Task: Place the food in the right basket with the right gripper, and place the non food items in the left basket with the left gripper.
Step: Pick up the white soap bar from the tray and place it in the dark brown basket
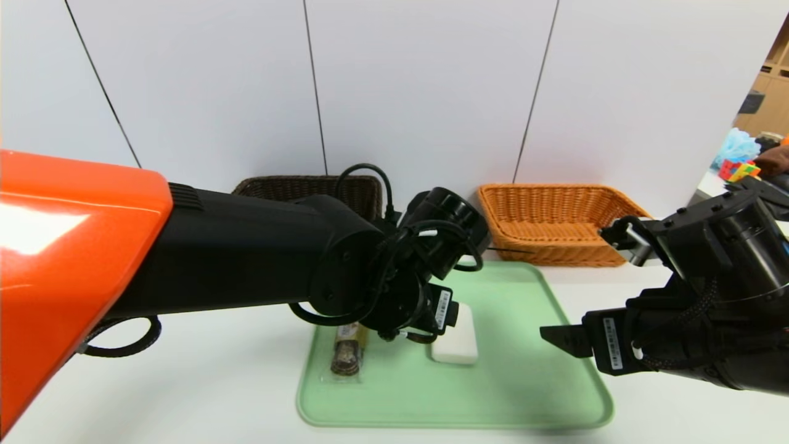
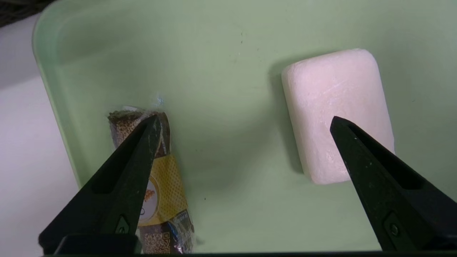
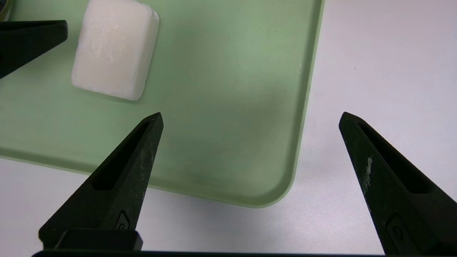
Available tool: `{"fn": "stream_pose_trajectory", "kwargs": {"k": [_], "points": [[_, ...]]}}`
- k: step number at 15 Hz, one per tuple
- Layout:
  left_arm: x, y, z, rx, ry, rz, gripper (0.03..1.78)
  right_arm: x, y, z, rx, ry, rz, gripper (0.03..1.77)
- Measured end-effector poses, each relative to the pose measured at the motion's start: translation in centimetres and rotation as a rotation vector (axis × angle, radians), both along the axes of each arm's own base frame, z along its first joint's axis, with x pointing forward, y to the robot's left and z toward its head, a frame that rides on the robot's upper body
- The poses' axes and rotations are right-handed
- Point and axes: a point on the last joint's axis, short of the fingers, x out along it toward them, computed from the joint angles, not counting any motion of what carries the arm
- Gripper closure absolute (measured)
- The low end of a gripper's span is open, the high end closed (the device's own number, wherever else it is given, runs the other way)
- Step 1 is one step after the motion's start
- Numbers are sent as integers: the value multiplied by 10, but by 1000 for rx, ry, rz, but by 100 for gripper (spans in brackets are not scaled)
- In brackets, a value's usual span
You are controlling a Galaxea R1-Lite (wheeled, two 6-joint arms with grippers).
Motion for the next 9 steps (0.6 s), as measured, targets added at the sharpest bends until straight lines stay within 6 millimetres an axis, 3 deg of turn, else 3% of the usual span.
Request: {"fn": "stream_pose_trajectory", "kwargs": {"k": [9], "points": [[3, -20, -6, 13, 40, 14, 12, 4, -15, -6, -15, 18, -67, 10]]}}
